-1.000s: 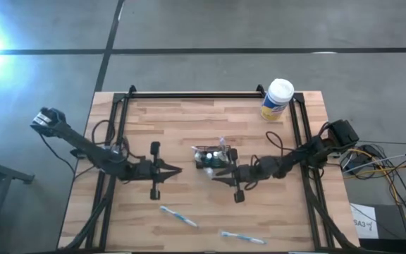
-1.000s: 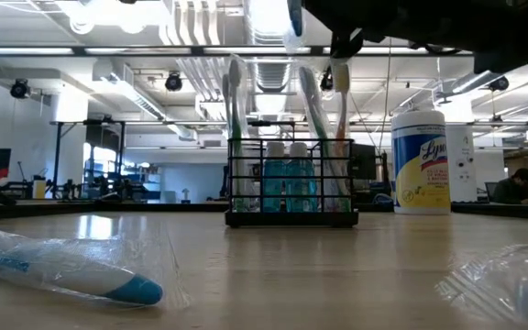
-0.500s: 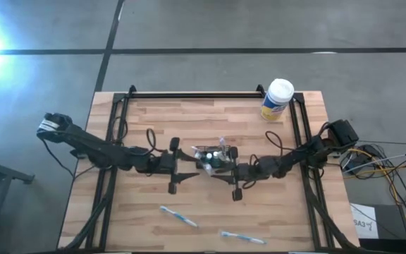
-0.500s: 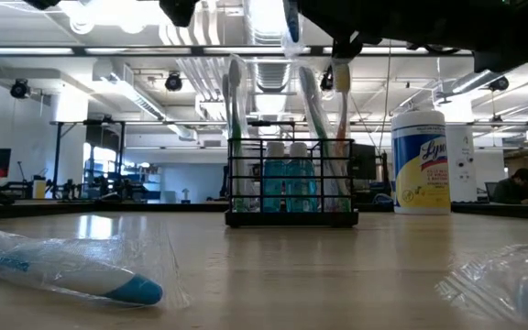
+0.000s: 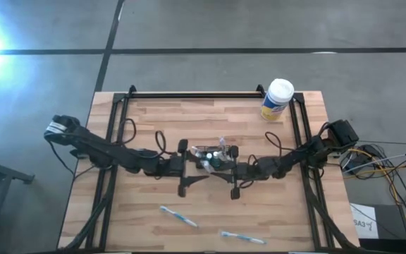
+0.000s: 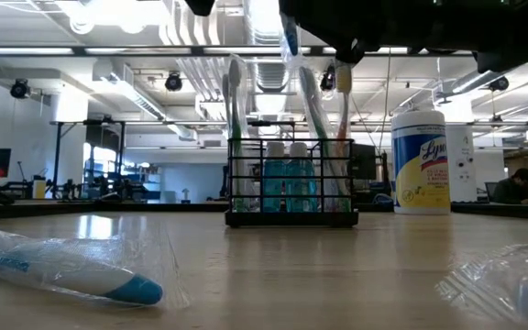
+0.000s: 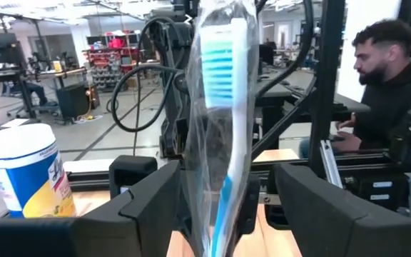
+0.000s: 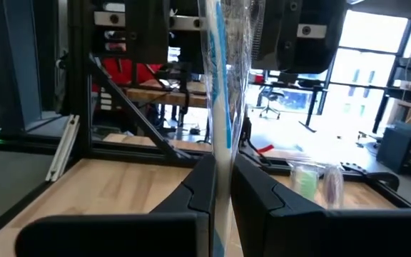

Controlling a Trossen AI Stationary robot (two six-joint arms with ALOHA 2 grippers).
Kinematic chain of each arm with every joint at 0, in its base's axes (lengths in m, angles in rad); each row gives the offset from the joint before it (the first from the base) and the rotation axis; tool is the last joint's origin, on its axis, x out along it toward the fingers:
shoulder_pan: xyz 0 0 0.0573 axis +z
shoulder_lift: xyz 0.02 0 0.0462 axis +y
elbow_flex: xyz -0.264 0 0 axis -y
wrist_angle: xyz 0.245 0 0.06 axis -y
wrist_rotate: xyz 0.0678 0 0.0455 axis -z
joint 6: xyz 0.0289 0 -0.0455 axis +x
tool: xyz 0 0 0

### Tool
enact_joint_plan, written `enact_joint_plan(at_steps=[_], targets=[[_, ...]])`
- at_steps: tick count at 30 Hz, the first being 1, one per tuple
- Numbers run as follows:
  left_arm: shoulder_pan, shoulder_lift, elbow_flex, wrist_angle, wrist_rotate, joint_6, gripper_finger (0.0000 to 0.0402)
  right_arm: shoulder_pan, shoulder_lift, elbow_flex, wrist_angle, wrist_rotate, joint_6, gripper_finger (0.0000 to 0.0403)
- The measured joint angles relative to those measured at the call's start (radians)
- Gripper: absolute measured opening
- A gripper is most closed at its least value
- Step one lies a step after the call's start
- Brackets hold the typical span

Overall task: Pick & Place toothbrushing station
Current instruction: Put the left blue toothbrush into the black organizer

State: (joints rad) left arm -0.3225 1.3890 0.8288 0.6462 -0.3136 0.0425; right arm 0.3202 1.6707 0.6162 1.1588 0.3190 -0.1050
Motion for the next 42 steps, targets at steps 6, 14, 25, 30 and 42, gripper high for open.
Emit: enact_joint_plan(at_steps=[6, 14, 25, 30, 42], targets=[[0.001, 0.014, 0.017, 0.001, -0.017, 0.001, 0.0227, -0.001, 0.000, 0.000, 0.000, 0.001, -0.003, 0.0024], [0.012, 0.014, 0.017, 0.002, -0.016, 0.004, 0.0109, -0.005, 0.000, 0.000, -0.001, 0.001, 0.000, 0.0024], [0.039, 0.001, 0.017, -0.010, 0.089, 0.015, 0.0014, -0.004, 0.000, -0.001, -0.003, -0.011, -0.019, 0.0031], [0.027, -0.039, 0.015, -0.052, 0.092, 0.056, 0.0014, -0.004, -0.002, -0.002, -0.020, -0.028, -0.022, 0.0083], [-0.069, -0.262, -0.068, -0.168, -0.145, 0.199, 0.0014, 0.001, -0.013, -0.013, -0.027, 0.080, -0.007, 0.0165]])
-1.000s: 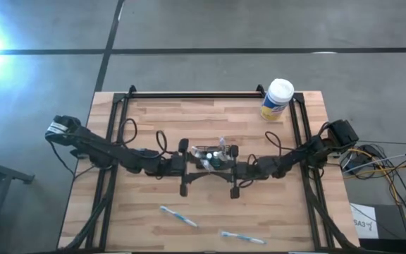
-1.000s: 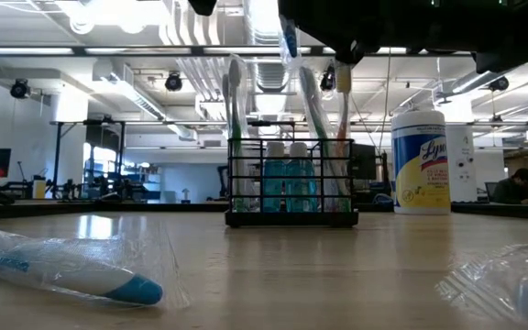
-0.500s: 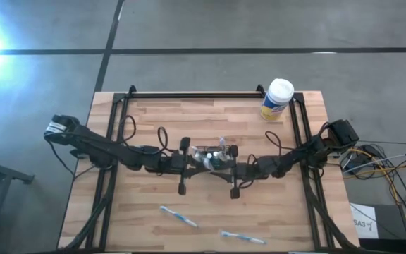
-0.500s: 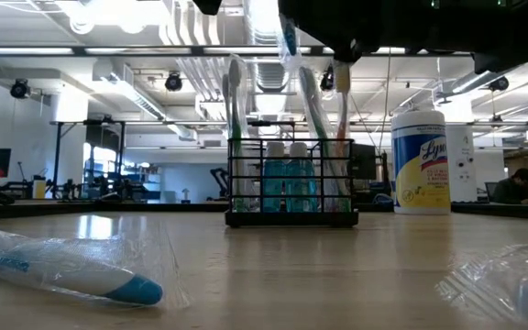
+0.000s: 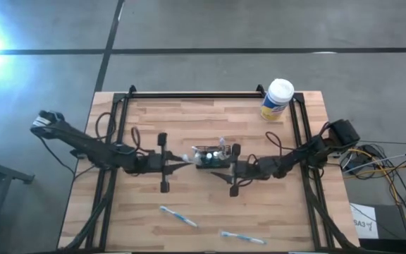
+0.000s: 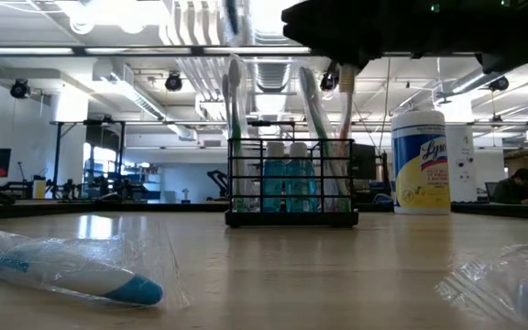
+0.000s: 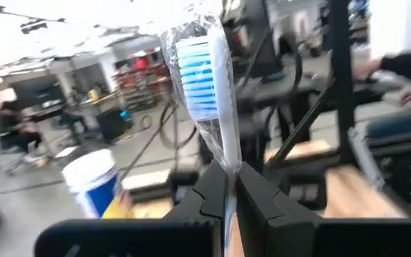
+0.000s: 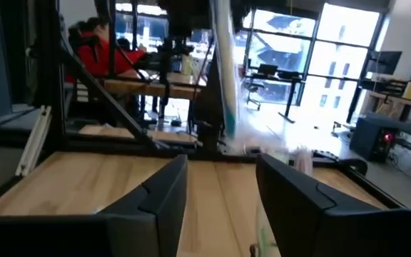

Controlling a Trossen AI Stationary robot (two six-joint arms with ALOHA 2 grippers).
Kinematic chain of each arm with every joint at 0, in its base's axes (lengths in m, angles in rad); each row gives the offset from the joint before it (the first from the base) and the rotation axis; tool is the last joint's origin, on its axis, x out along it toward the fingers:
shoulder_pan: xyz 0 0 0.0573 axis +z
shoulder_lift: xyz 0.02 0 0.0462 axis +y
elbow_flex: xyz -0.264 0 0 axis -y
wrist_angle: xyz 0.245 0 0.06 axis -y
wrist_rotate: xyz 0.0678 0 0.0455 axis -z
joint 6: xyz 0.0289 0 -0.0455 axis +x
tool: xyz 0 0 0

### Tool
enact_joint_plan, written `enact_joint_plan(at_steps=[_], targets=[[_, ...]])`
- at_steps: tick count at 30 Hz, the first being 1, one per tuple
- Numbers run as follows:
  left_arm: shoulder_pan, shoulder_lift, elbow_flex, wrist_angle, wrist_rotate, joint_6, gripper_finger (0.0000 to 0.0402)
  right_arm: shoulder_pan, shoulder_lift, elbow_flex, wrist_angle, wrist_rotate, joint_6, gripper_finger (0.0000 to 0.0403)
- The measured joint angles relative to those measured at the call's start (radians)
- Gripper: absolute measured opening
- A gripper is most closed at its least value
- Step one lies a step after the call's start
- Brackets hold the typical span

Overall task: Pick & Place toothbrushing station
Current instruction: Put the left blue toothbrush into the black organizer

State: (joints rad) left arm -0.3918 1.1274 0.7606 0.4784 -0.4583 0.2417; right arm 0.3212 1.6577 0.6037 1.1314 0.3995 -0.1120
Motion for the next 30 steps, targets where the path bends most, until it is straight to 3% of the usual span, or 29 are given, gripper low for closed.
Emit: enact_joint_plan(at_steps=[6, 10, 14, 19, 23, 30], targets=[[-0.023, -0.070, -0.169, 0.148, -0.070, 0.011, 0.0014, 0.049, -0.059, -0.003, -0.004, -0.018, -0.044, 0.0158], [-0.023, -0.054, -0.278, 0.340, -0.076, 0.031, 0.0014, 0.099, -0.111, -0.003, -0.002, -0.081, -0.115, 0.0148], [-0.023, -0.021, -0.337, 0.486, -0.118, 0.024, 0.0014, 0.156, -0.178, -0.003, -0.062, -0.080, -0.140, 0.0137], [-0.019, 0.096, -0.320, 0.536, -0.160, 0.023, 0.0014, 0.210, -0.298, -0.002, -0.330, 0.030, -0.098, 0.0127], [-0.017, 0.213, -0.260, 0.541, -0.174, 0.056, 0.0014, 0.236, -0.383, -0.004, -0.506, 0.054, -0.036, 0.0119], [-0.003, 0.346, -0.184, 0.550, -0.265, 0.125, 0.0014, 0.255, -0.427, -0.035, -0.554, 0.097, -0.014, 0.0103]])
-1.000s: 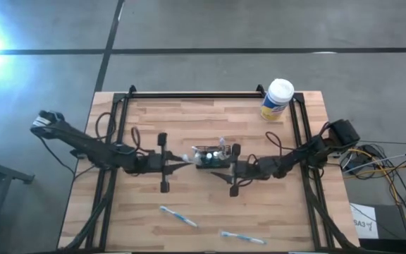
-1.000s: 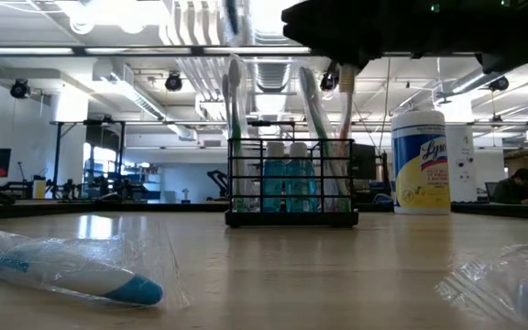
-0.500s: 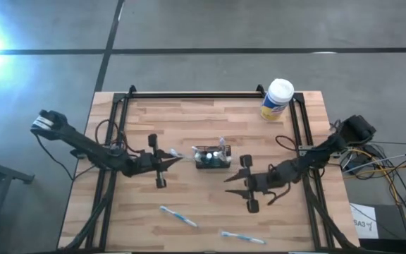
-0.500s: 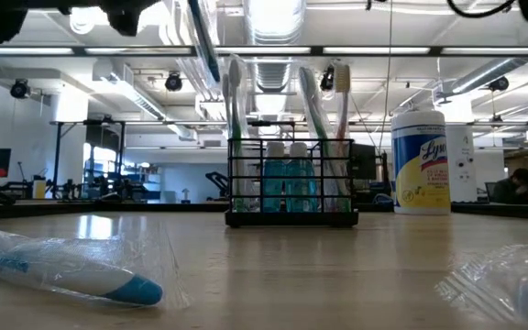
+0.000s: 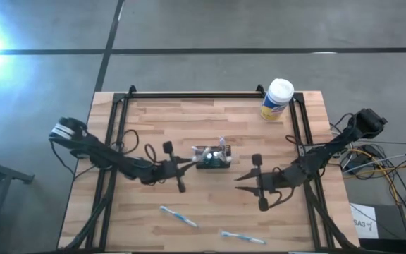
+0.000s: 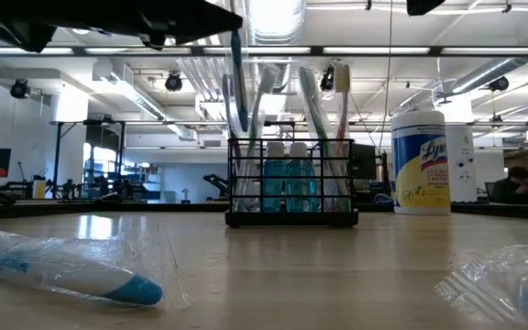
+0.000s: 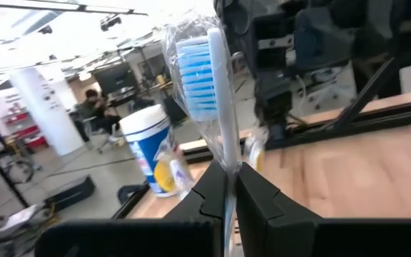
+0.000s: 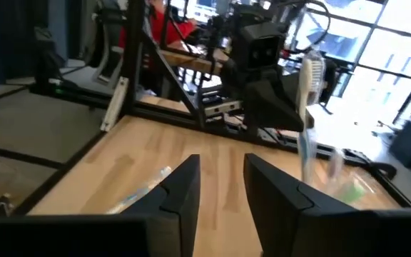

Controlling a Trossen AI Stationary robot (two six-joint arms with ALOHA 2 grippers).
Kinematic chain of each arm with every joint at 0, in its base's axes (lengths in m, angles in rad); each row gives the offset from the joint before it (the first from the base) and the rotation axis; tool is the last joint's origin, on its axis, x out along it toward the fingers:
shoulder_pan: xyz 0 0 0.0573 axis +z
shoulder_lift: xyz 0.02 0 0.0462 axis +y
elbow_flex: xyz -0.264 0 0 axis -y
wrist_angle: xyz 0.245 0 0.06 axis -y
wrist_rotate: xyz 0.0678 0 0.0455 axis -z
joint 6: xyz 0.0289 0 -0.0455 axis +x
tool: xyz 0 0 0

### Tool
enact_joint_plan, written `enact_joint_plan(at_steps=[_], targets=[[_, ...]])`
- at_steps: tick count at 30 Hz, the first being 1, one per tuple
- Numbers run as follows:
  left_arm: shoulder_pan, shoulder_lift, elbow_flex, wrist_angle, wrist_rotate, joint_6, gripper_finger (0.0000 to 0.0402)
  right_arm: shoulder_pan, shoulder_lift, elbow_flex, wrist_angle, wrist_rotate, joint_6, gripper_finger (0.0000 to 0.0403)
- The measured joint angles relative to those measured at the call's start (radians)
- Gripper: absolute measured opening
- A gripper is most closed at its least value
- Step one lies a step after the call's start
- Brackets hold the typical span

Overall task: Pick & Place toothbrushing station
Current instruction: Put the left blue toothbrush into the black organizer

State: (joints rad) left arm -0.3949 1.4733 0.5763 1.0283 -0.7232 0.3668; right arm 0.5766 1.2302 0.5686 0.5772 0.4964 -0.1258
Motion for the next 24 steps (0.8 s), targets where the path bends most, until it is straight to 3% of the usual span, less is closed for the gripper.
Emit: enact_joint_plan(at_steps=[8, 15, 24], targets=[[0.027, 0.062, 0.013, 0.005, -0.024, -0.030, 0.0014, -0.001, 0.001, -0.011, 0.002, 0.031, -0.004, 0.0084], [0.042, 0.085, 0.006, 0.005, -0.039, -0.168, 0.0014, -0.001, 0.001, -0.011, 0.002, 0.031, -0.008, 0.0069], [0.047, 0.152, -0.007, 0.003, -0.099, -0.252, 0.0014, -0.001, 0.001, -0.011, 0.005, 0.031, -0.007, 0.0072]])
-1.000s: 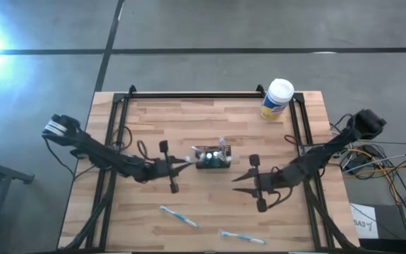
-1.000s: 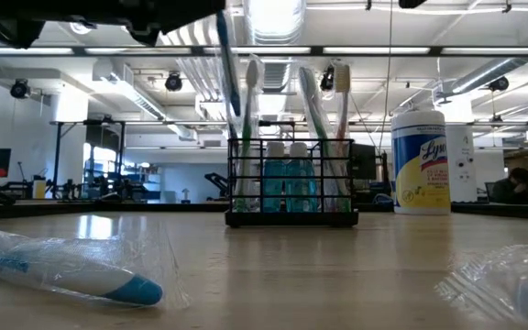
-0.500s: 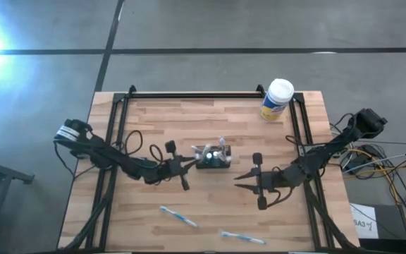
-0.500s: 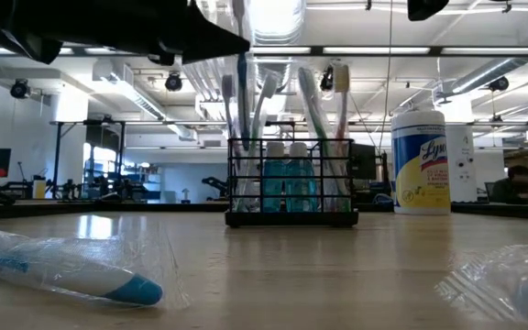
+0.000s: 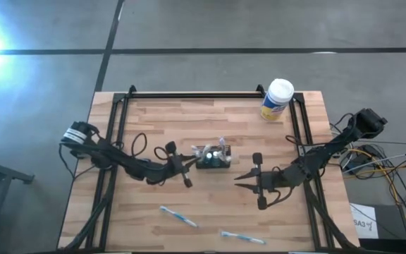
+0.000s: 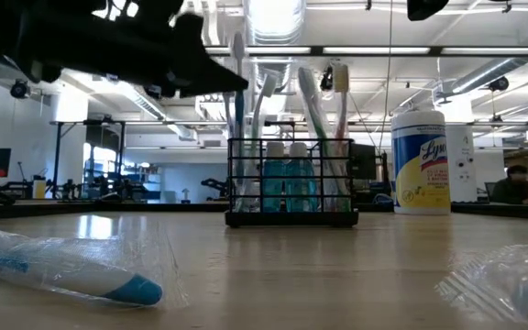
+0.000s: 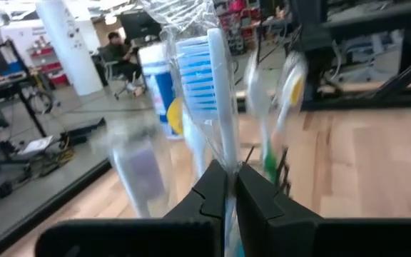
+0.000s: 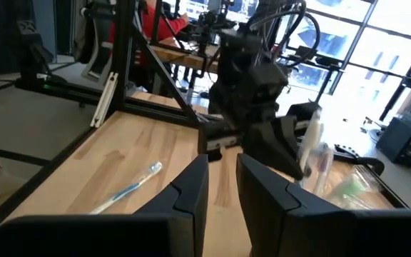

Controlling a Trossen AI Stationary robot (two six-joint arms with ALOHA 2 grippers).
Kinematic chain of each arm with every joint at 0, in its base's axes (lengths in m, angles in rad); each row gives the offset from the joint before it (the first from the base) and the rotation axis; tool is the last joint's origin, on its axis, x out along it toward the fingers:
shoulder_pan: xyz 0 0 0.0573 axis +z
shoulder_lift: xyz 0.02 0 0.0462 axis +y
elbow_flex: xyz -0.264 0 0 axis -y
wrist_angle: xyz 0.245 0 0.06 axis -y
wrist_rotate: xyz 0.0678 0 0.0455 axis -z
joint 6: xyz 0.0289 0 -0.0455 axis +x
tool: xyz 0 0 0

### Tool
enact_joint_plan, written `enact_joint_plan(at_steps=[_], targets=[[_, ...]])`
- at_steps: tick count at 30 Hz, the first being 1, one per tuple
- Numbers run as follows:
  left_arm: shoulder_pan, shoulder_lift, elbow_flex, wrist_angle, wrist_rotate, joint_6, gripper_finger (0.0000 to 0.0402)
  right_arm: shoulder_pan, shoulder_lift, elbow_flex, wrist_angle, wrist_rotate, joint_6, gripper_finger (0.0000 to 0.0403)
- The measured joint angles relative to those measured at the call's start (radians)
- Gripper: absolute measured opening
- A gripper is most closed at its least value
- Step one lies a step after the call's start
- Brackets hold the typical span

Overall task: Pick & Place toothbrushing station
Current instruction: Put the left blue toothbrush into the black organizer, then put the right blue toothbrush into the black organizer

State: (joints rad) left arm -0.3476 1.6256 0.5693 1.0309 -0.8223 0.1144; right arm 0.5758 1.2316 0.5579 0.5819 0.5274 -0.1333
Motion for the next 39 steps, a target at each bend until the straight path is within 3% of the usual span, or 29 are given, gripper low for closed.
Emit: enact_joint_plan(at_steps=[12, 19, 27, 33, 39], targets=[[0.006, 0.090, -0.001, 0.027, -0.009, -0.039, 0.0022, -0.001, 0.000, 0.000, -0.001, 0.000, -0.005, 0.0064], [0.009, 0.030, -0.001, 0.004, 0.065, -0.090, 0.0121, -0.001, 0.000, 0.000, -0.001, 0.000, -0.008, 0.0064], [0.009, -0.048, -0.001, -0.070, 0.071, -0.082, 0.0235, -0.001, 0.000, -0.003, -0.002, -0.001, -0.008, 0.0070], [-0.031, -0.186, -0.001, -0.314, 0.117, -0.068, 0.0264, -0.001, 0.000, -0.003, -0.003, -0.001, -0.009, 0.0075], [-0.131, -0.428, -0.001, -0.626, 0.167, -0.064, 0.0250, 0.000, 0.000, -0.004, -0.008, -0.001, -0.024, 0.0068]])
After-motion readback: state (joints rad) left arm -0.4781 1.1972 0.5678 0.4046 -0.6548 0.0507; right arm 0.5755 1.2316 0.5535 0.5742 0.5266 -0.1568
